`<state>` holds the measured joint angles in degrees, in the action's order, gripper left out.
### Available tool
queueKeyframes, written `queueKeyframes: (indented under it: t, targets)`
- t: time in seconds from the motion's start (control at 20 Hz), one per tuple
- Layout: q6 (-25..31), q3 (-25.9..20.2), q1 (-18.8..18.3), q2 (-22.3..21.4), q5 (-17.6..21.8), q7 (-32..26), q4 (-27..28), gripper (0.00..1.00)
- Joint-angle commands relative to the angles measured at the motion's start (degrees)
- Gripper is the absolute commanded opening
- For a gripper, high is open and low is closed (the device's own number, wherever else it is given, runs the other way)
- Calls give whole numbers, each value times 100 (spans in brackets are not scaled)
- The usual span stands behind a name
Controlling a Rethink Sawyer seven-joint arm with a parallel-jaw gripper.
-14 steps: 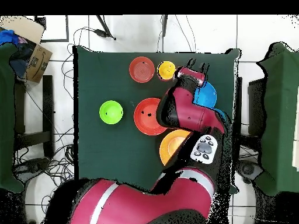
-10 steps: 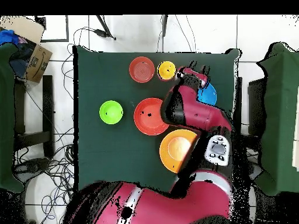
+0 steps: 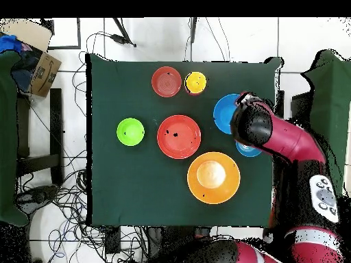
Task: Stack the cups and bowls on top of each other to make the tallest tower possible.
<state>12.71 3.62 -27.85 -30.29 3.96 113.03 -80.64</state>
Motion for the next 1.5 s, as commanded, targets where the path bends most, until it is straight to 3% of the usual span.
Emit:
queueKeyframes:
  t: [0.05, 0.25, 0.7, 1.5]
  targets:
    - [602, -1158, 89, -258, 590, -716, -400, 100]
    - [892, -1209, 72, -248, 580, -673, -340, 100]
    - [956, -1333, 21, -293, 612, -585, -438, 100]
    - [1311, -828, 487, -477, 451, -31, -468, 100]
